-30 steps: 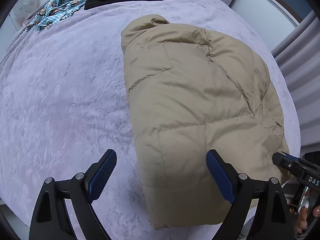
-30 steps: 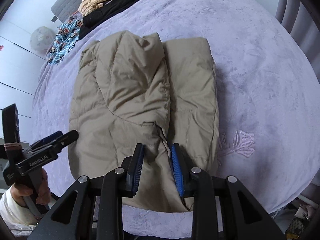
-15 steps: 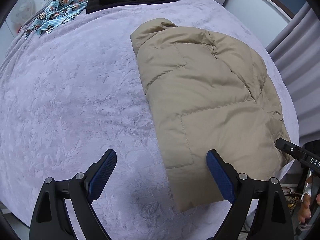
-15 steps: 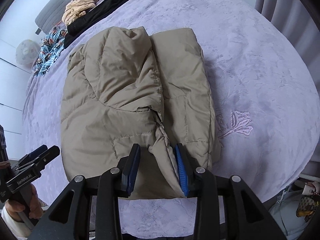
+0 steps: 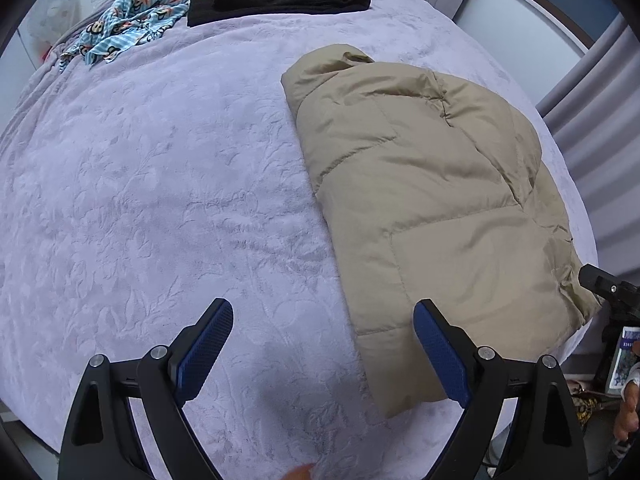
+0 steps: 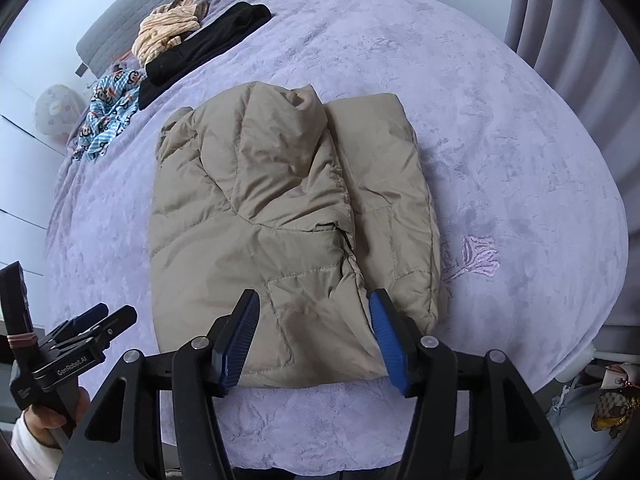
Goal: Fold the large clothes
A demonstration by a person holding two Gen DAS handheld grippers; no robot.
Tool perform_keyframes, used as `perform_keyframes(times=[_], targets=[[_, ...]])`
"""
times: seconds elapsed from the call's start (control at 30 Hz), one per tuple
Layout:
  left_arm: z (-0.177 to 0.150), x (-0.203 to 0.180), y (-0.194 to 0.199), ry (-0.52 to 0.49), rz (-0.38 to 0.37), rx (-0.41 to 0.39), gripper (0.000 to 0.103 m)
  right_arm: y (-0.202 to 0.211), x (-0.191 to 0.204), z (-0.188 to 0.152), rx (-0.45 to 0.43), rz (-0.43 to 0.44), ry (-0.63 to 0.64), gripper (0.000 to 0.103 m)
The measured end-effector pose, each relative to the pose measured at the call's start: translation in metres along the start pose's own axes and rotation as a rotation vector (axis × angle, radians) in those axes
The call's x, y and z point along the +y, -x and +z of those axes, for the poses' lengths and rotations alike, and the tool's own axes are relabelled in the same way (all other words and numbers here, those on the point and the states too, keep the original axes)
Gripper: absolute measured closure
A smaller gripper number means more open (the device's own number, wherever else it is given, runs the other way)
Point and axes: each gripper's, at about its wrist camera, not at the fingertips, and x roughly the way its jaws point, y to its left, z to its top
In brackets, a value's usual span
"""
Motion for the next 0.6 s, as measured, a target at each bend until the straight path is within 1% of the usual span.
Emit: perform_keyframes(times=[0.07, 0.13, 0.17, 0.2, 0.33, 0.37, 0.5, 0.6], targets=[[0.006, -0.001, 0.0, 0.004, 0.002, -0.01, 0.0, 0.0, 0.001, 0.007, 0.005, 0.008, 0.01, 0.041], [0.013, -0.006, -0.002, 0.002, 0.023, -0.014, 0.0, 0.0, -0.001, 0.014, 0.008, 0.024, 0.018, 0.038], [0.017, -0.007, -0.003, 0.008, 0.034, -0.013, 0.0, -0.001, -0.003, 0.018, 0.013, 0.032, 0.024, 0.035], [0.021, -0.009, -0.004, 0.021, 0.039, -0.01, 0.0, -0.002, -0.005, 0.023, 0.019, 0.038, 0.033, 0.031], [0.036, -0.017, -0.012, 0.063, 0.054, 0.005, 0.0, -0.012, -0.02, 0.048, 0.062, 0.05, 0.065, 0.029], [0.039, -0.02, -0.015, 0.07, 0.06, 0.008, 0.0, -0.016, -0.025, 0.054, 0.076, 0.056, 0.068, 0.021], [0.048, -0.028, -0.024, 0.084, 0.073, 0.022, 0.0, -0.03, -0.046, 0.075, 0.111, 0.069, 0.06, 0.02], [0.051, -0.032, -0.031, 0.102, 0.085, 0.048, 0.0, -0.041, -0.061, 0.086, 0.14, 0.084, 0.044, 0.019]])
